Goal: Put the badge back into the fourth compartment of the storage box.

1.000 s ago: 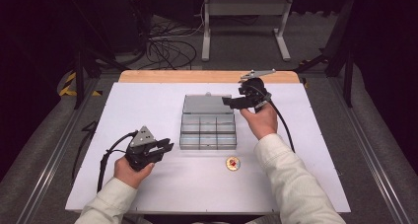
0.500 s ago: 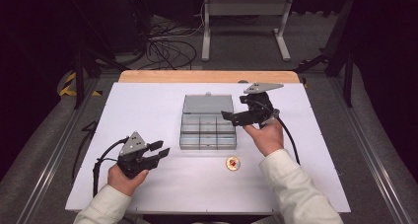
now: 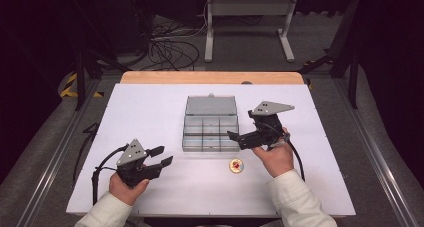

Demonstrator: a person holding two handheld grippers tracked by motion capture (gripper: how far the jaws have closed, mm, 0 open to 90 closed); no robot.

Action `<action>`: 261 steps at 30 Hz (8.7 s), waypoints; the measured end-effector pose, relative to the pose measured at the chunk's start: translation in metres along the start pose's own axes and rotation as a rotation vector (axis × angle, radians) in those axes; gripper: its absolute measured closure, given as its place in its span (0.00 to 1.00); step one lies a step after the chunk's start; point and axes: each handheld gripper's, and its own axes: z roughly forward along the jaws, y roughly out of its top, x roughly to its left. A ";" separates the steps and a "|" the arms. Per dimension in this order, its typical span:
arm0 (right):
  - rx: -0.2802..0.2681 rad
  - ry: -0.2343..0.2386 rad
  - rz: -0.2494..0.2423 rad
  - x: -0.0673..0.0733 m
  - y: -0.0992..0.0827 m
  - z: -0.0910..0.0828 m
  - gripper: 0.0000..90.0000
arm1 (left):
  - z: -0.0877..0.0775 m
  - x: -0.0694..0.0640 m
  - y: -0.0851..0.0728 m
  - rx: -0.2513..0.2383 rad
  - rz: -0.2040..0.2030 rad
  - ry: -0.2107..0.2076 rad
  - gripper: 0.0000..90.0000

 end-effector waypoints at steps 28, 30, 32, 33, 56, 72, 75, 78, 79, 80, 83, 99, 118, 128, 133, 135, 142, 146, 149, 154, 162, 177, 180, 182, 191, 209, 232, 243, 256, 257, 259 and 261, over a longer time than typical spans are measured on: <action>0.036 0.085 0.005 0.025 -0.025 -0.007 0.00 | -0.006 -0.007 -0.011 -0.028 0.015 0.007 0.48; 0.053 0.090 0.009 0.026 -0.026 -0.007 0.01 | -0.007 -0.007 -0.010 -0.025 0.012 -0.001 0.48; 0.076 0.090 0.012 0.026 -0.028 -0.007 0.02 | -0.007 -0.007 -0.010 -0.026 0.013 -0.002 0.47; 0.086 0.088 0.016 0.027 -0.029 -0.007 0.03 | -0.007 -0.008 -0.010 -0.024 0.011 -0.005 0.47; 0.325 0.018 0.041 0.037 -0.049 0.021 0.12 | -0.009 -0.012 -0.012 -0.050 0.000 0.045 0.43; 0.457 -0.017 0.034 0.039 -0.061 0.036 0.15 | -0.009 -0.013 -0.012 -0.054 0.018 0.059 0.42; 0.474 -0.022 0.035 0.039 -0.062 0.038 0.16 | -0.009 -0.013 -0.012 -0.055 0.020 0.061 0.42; 0.487 -0.025 0.033 0.038 -0.064 0.040 0.18 | -0.009 -0.013 -0.012 -0.054 0.020 0.061 0.42; 0.493 -0.029 0.034 0.038 -0.065 0.041 0.19 | -0.009 -0.013 -0.012 -0.054 0.020 0.061 0.42; 0.500 -0.031 0.034 0.038 -0.065 0.042 0.19 | -0.009 -0.013 -0.012 -0.054 0.020 0.061 0.42; 0.515 -0.033 0.029 0.039 -0.067 0.043 0.21 | -0.009 -0.013 -0.012 -0.053 0.025 0.062 0.42; 0.575 -0.045 0.026 0.040 -0.069 0.048 0.29 | -0.008 -0.013 -0.013 -0.051 0.027 0.061 0.42; 0.587 -0.084 0.050 0.044 -0.069 0.053 0.43 | -0.007 -0.013 -0.013 -0.046 0.026 0.057 0.42; 0.590 -0.123 0.042 0.046 -0.069 0.054 0.52 | -0.007 -0.013 -0.013 -0.048 0.022 0.055 0.42; 0.590 -0.126 0.041 0.047 -0.069 0.054 0.52 | -0.007 -0.014 -0.013 -0.046 0.023 0.056 0.42; 0.590 -0.126 0.040 0.047 -0.069 0.054 0.52 | -0.007 -0.014 -0.013 -0.046 0.023 0.055 0.42; 0.585 -0.128 0.033 0.047 -0.068 0.052 0.53 | -0.008 -0.013 -0.013 -0.046 0.028 0.059 0.42; 0.562 -0.129 0.036 0.046 -0.065 0.048 0.53 | -0.007 -0.013 -0.013 -0.045 0.028 0.059 0.42; 0.548 -0.132 0.034 0.046 -0.062 0.044 0.53 | -0.007 -0.013 -0.013 -0.046 0.029 0.060 0.42; 0.526 -0.130 0.026 0.046 -0.058 0.038 0.53 | -0.008 -0.014 -0.013 -0.047 0.030 0.063 0.42; 0.497 -0.127 0.019 0.046 -0.053 0.030 0.53 | -0.008 -0.013 -0.013 -0.048 0.031 0.065 0.41; 0.462 -0.124 0.010 0.045 -0.049 0.023 0.53 | -0.008 -0.014 -0.013 -0.049 0.032 0.064 0.41; 0.448 -0.118 0.004 0.045 -0.047 0.022 0.53 | -0.008 -0.014 -0.013 -0.051 0.029 0.065 0.41; 0.440 -0.117 0.001 0.045 -0.046 0.021 0.52 | -0.008 -0.014 -0.013 -0.052 0.031 0.067 0.41; 0.409 -0.112 -0.013 0.045 -0.039 0.016 0.52 | -0.007 -0.014 -0.013 -0.054 0.033 0.070 0.39; 0.374 -0.083 -0.065 0.047 -0.003 0.021 0.52 | -0.008 -0.013 -0.013 -0.058 0.034 0.079 0.38; 0.401 -0.032 -0.138 0.052 0.034 0.052 0.52 | -0.008 -0.014 -0.014 -0.059 0.041 0.080 0.38; 0.402 0.001 -0.131 0.048 0.045 0.066 0.52 | -0.008 -0.013 -0.014 -0.062 0.044 0.080 0.38; 0.397 0.018 -0.148 0.050 0.052 0.085 0.52 | -0.007 -0.014 -0.014 -0.065 0.045 0.073 0.37; 0.396 0.019 -0.149 0.050 0.052 0.087 0.52 | -0.007 -0.013 -0.014 -0.064 0.046 0.072 0.37; 0.398 0.026 -0.149 0.051 0.053 0.091 0.52 | -0.007 -0.013 -0.014 -0.064 0.047 0.071 0.37; 0.401 0.033 -0.145 0.051 0.052 0.096 0.52 | -0.007 -0.014 -0.014 -0.066 0.047 0.069 0.37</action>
